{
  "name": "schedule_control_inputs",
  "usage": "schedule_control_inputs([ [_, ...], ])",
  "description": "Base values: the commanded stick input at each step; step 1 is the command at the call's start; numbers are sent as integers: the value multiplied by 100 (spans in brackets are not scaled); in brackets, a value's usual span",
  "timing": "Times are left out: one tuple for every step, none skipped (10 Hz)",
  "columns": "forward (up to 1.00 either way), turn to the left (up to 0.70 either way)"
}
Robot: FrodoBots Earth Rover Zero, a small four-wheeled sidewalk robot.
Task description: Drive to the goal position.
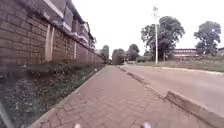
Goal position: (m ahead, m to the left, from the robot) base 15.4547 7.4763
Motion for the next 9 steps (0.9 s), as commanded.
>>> schedule_control_inputs([
  [50, 0],
  [50, 0],
  [50, 0],
  [50, 0],
  [50, 0],
  [50, 0],
  [50, 0],
  [50, 0],
  [50, 0],
])
